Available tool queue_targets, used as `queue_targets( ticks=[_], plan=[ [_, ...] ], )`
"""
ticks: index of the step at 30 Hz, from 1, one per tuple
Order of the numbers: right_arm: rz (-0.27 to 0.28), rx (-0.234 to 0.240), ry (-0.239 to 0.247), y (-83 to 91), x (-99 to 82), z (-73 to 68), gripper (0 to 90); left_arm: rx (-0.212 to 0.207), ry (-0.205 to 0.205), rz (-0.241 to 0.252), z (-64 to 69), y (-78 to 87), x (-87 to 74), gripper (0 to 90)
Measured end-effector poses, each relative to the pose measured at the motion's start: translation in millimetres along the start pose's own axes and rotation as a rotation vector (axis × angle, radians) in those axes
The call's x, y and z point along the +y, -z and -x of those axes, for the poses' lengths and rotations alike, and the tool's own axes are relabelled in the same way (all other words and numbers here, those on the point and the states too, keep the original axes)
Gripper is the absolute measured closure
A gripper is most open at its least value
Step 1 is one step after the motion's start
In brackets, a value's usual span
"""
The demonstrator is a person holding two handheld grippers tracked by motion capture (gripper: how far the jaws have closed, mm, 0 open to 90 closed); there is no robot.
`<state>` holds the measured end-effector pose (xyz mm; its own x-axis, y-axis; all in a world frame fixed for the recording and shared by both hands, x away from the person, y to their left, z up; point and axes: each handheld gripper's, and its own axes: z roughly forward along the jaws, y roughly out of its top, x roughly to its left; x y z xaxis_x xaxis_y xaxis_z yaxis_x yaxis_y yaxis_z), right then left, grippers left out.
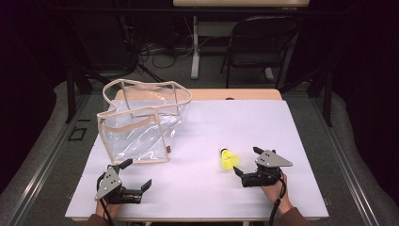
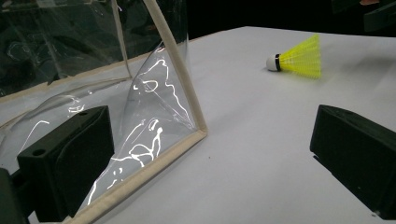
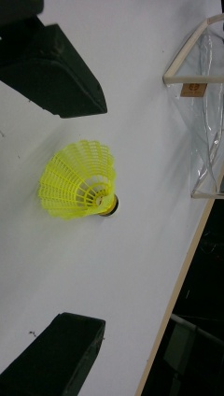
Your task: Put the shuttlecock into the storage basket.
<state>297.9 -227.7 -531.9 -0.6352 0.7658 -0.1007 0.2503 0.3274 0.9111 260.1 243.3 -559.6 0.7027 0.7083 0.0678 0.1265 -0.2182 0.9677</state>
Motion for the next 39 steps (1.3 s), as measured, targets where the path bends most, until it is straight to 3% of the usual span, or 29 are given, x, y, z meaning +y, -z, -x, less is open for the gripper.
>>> queue_targets(
  ticks=[15, 22, 34, 35, 37, 39],
  plan=[
    [-0.09, 0.011, -0.007, -17.1, 2.2, 0.5, 0.0, -0.002, -0.007, -0.006, -0.6, -1.3, 0.2, 0.0],
    [-0.132, 0.011, 0.014, -31.8, 7.4, -0.1, 1.3, -0.009, -0.005, 0.002, -0.7, -1.1, 0.4, 0.0],
    [-0.229, 0.003, 0.036, -47.3, 9.0, 1.2, 19.0, -0.01, -0.002, 0.001, -1.2, -2.3, 0.0, 0.0],
    [-0.243, -0.008, 0.032, -48.2, 8.6, 1.1, 25.0, -0.01, -0.004, -0.002, -1.4, -2.4, 0.0, 0.0],
    [-0.248, -0.011, 0.035, -48.5, 8.5, 0.9, 26.8, -0.01, -0.004, -0.002, -1.5, -2.5, 0.0, 0.0],
    [-0.269, -0.02, 0.03, -49.9, 8.6, -0.5, 39.2, -0.011, -0.003, -0.003, -1.4, -2.5, 0.0, 0.0]
  ],
)
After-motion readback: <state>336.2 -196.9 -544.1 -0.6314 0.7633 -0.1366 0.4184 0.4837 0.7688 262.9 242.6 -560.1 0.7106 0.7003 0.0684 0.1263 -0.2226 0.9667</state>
